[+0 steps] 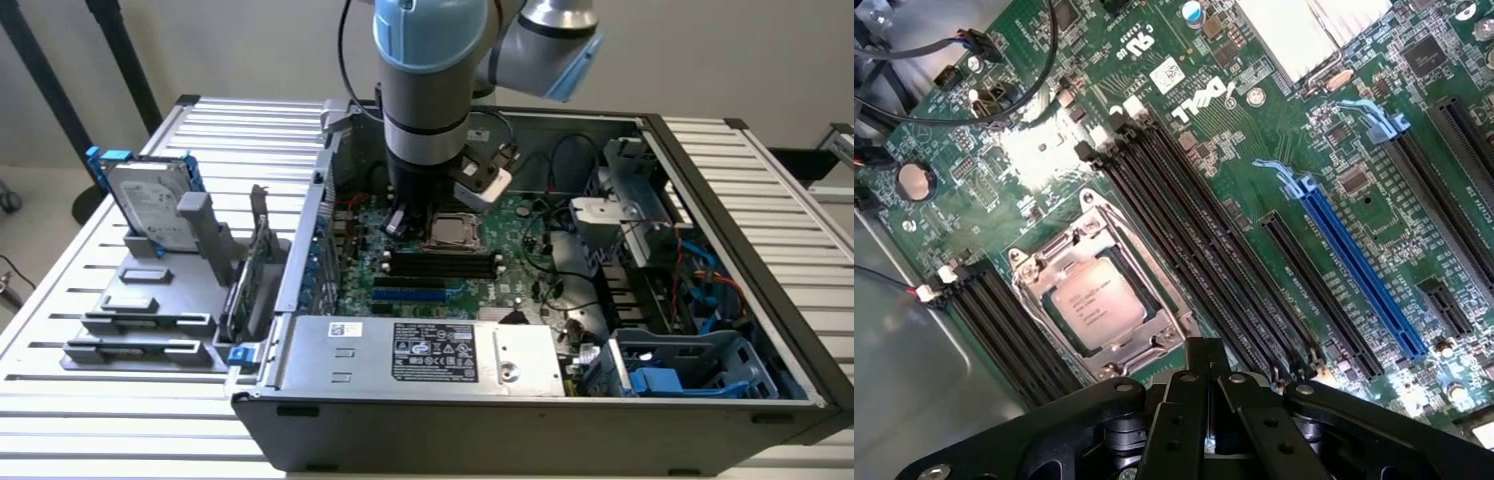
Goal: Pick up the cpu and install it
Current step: 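Install the first cpu locking lever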
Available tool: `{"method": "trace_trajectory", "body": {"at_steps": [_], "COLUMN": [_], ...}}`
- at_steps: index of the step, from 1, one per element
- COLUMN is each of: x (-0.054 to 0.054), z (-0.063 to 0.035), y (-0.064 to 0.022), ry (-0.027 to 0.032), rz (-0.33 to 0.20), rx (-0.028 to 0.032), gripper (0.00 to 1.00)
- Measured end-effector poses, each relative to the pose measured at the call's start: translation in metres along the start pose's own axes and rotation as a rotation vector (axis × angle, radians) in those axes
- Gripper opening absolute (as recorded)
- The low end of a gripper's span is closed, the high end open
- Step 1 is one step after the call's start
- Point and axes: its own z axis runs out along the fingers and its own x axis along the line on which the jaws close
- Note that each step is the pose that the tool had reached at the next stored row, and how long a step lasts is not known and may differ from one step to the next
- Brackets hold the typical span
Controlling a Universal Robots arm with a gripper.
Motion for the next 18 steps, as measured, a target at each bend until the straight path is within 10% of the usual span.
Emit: {"method": "trace_trajectory", "body": {"at_steps": [18], "x": [0.000], "z": [0.0246], "y": [-0.0087], "ry": [-0.0001], "rz": [0.000], "rx": [0.0005], "gripper": [0.11]}}
